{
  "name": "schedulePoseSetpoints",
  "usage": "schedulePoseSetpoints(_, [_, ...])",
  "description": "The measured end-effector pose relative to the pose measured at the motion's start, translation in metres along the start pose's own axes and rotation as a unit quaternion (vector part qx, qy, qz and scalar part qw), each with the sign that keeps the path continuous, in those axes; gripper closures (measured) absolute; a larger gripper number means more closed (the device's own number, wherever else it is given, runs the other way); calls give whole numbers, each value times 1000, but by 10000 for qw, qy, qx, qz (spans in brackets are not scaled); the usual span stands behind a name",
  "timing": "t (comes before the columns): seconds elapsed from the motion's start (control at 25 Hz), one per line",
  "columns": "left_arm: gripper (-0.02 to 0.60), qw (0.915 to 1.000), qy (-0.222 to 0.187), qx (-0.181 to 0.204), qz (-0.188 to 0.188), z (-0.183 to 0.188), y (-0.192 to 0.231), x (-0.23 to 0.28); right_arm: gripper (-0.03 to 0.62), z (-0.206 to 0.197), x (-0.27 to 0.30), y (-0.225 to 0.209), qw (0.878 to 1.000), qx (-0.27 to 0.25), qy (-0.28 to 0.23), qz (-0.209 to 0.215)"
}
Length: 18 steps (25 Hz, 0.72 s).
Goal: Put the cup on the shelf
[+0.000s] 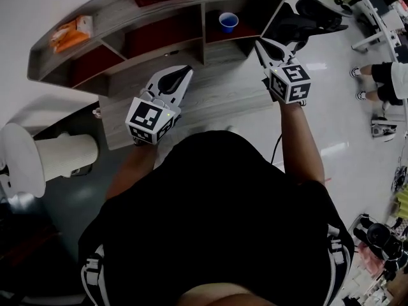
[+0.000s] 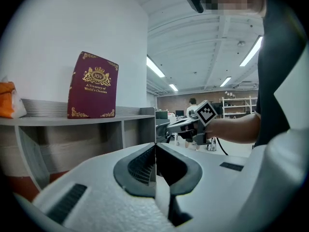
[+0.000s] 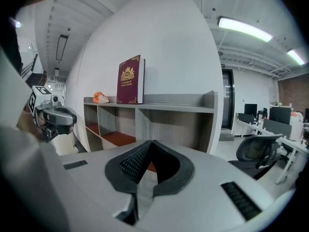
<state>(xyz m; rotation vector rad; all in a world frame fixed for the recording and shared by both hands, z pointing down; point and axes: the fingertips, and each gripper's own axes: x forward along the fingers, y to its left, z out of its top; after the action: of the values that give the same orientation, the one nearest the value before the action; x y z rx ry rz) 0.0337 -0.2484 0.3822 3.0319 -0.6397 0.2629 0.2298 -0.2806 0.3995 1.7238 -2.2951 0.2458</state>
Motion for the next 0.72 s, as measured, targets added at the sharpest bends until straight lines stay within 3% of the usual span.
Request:
schedulePoseSetpoints(0.28, [563,9999,-97,-26,-88,9,0,-3,583,24,-38,0,9992,37,-345,-201])
schedulePoseSetpoints(0.72, [563,9997,-55,-38,-235,4,-13,-4,586,16,-77,4,9980,177,-446,-415])
